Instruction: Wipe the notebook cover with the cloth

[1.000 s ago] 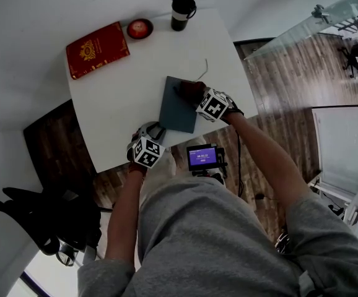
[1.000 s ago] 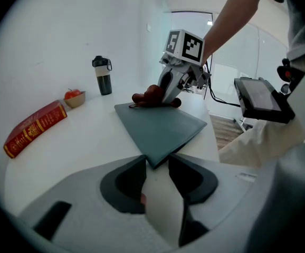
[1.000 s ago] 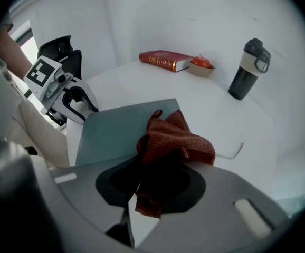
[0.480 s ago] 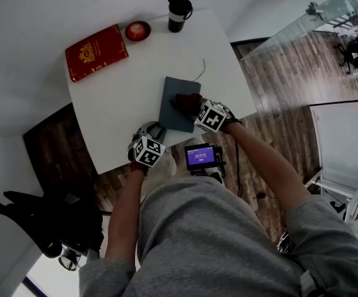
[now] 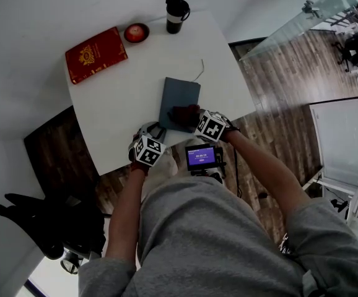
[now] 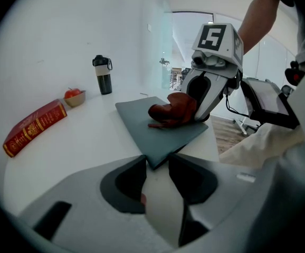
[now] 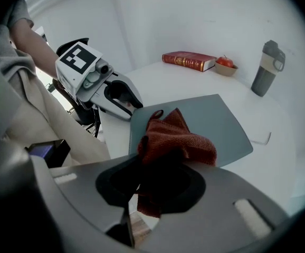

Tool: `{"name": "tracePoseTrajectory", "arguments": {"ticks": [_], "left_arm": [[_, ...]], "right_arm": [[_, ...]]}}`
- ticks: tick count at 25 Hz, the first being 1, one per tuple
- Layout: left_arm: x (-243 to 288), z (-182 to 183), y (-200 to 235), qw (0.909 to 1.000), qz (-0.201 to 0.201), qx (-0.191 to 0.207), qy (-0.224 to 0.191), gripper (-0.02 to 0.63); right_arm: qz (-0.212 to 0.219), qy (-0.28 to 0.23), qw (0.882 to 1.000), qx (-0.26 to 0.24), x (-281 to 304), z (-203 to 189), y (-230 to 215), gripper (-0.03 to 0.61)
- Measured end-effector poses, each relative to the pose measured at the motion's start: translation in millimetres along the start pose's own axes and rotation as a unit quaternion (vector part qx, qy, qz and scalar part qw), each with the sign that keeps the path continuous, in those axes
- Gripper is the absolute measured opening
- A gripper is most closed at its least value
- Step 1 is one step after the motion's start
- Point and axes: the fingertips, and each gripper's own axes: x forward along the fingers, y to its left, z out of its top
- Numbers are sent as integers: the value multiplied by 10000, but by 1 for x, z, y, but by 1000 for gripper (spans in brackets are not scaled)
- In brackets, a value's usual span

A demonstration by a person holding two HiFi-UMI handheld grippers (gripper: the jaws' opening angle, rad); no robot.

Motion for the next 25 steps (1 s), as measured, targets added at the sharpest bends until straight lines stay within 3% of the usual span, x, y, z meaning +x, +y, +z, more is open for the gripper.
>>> {"name": "tracePoseTrajectory", "arguments": {"ticks": [11,17,21,25], "left_arm": [[-1,-1,-1,10000,-18,-21,15,149],[0,0,0,10000,-21,9,-17,149],[-13,3,-6,9982,-513,-262,-159,160],[-52,54,-1,9927,-640,297,-977,160]], "right_arm": [[632,-90,9978,191,-1,-4,23,92],[1319,-600,9863,792,-10,0,17,94],[1307,-1200,9782,1081,-34,18,3,100],[1040,-2200,9638,1094,-82,60,-12,100]]}}
